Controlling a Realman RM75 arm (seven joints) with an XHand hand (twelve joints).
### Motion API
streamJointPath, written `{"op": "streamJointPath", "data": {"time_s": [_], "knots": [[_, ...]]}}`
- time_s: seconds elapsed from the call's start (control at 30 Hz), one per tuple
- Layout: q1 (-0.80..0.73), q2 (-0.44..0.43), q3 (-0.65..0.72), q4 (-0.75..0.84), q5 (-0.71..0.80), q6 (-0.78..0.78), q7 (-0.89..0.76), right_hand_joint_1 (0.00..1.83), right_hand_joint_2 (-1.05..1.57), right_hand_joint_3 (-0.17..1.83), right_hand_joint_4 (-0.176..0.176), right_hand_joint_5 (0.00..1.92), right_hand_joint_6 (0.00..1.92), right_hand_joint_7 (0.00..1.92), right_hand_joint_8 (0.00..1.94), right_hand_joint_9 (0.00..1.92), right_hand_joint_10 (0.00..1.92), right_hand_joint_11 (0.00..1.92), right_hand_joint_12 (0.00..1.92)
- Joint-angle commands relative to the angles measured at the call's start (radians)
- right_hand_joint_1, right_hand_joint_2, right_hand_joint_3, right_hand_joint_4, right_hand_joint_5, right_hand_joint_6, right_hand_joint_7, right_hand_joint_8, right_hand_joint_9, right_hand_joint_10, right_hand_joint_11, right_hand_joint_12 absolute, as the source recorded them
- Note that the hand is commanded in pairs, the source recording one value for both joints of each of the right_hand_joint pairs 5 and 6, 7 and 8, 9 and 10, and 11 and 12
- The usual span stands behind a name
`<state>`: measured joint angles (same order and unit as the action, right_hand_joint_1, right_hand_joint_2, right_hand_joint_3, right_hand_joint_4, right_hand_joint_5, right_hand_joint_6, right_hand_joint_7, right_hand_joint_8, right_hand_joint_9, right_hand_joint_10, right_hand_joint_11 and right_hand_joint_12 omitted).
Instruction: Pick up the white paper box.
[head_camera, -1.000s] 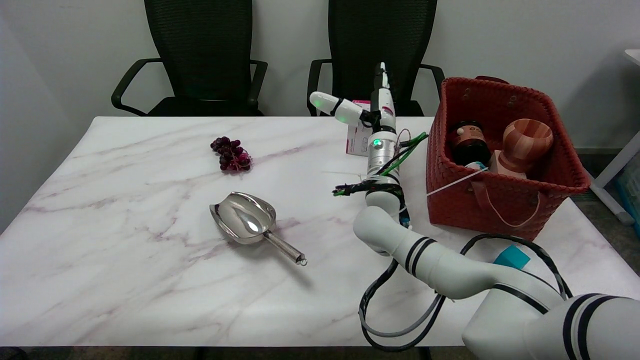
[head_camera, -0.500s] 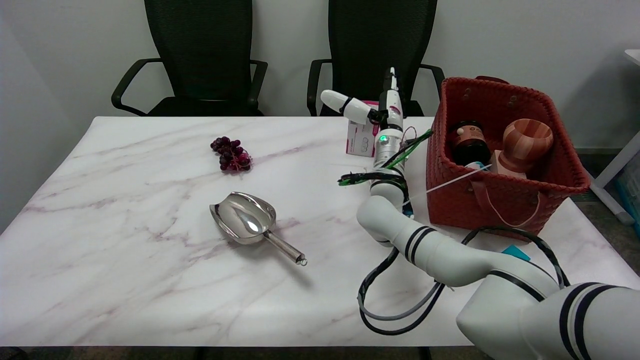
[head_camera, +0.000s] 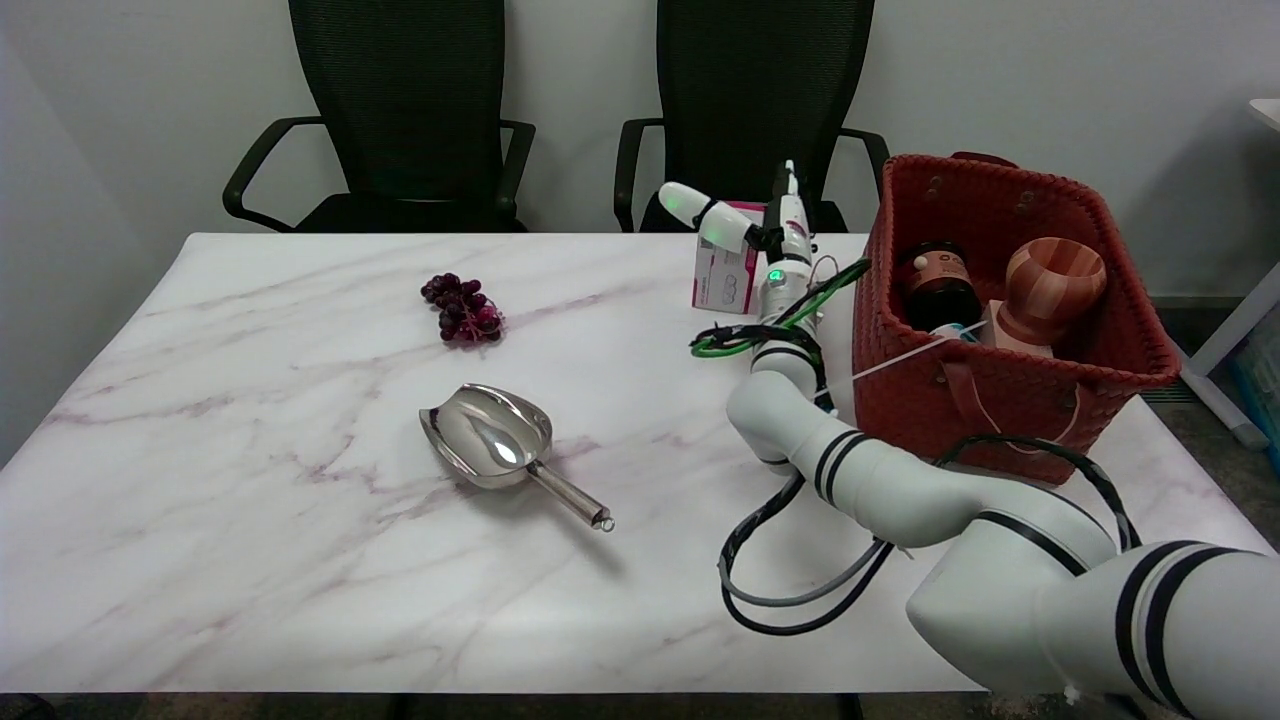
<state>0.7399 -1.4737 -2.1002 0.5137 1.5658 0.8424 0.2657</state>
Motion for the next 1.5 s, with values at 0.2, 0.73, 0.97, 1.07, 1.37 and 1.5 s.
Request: {"op": "streamJointPath", "data": {"time_s": [0.2, 0.73, 0.97, 1.07, 1.37, 1.5], "knots": [[0.046, 0.035, 0.027, -0.096, 0.076, -0.086, 0.011, 0.76, 0.37, -0.17, 0.000, 0.00, 0.00, 0.00, 0.00, 0.00, 0.00, 0.00, 0.00], [0.042, 0.049, 0.012, -0.098, 0.068, -0.219, 0.205, 0.96, 0.25, -0.17, 0.000, 0.00, 0.00, 0.00, 0.00, 0.00, 0.00, 0.00, 0.00], [0.051, 0.045, 0.012, -0.121, 0.068, -0.235, 0.213, 0.99, 0.20, -0.17, 0.000, 0.00, 0.00, 0.00, 0.00, 0.00, 0.00, 0.00, 0.00], [0.055, 0.044, 0.012, -0.130, 0.070, -0.238, 0.214, 1.01, 0.21, -0.17, 0.000, 0.00, 0.00, 0.00, 0.00, 0.00, 0.00, 0.00, 0.00], [0.054, 0.049, 0.012, -0.150, 0.073, -0.275, 0.254, 1.05, 0.21, -0.17, 0.000, 0.00, 0.00, 0.00, 0.00, 0.00, 0.00, 0.00, 0.00], [0.055, 0.049, 0.012, -0.173, 0.068, -0.281, 0.288, 1.08, 0.25, -0.09, 0.000, 0.00, 0.00, 0.00, 0.00, 0.00, 0.00, 0.00, 0.00]]}}
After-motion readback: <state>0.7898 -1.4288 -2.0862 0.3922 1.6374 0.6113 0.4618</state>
